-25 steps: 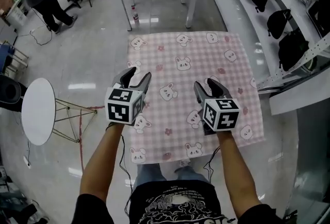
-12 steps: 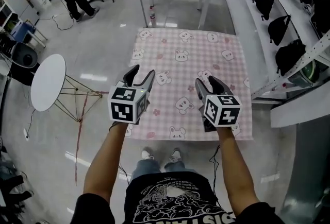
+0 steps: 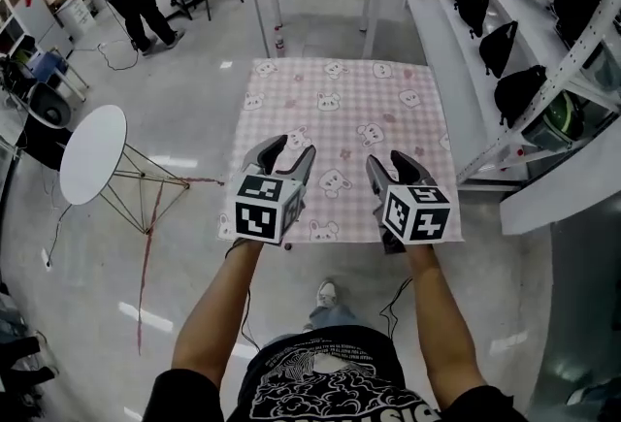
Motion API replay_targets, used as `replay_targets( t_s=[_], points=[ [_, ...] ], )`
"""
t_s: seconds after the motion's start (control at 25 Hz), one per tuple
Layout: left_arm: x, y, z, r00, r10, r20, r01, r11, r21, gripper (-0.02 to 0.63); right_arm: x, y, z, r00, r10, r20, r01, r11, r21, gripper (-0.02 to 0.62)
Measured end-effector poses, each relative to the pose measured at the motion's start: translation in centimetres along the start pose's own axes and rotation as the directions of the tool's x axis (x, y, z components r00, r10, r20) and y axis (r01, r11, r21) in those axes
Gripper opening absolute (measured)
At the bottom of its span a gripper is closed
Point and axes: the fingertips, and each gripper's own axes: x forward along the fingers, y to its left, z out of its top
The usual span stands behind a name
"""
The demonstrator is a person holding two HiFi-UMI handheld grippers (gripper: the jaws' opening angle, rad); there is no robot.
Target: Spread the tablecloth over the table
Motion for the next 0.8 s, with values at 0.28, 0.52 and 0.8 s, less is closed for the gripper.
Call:
replay_targets(
  t_s=[0.28,0.52,0.8],
  points=[
    [-3.2,-5.5,-1.8,0.999,-0.047,-0.005,0.047,0.999,0.008,0.195,-6.3,0.4,-1.9,1.0,-0.01,0.0,0.009,1.0,-0.014,0.202],
    [-4.3,-11.4,-2.6,0.995,-0.102,-0.002,0.102,0.995,0.003,0.186,-10.9,-0.6,-2.4,1.0,-0.028,0.006,0.028,0.999,-0.016,0.202],
    [-4.1,-16.1,-3.6,0.989,-0.148,-0.004,0.148,0.989,-0.015,0.181,-14.5,-2.7,-3.7,0.998,-0.056,-0.005,0.056,0.998,-0.01,0.202]
  ],
)
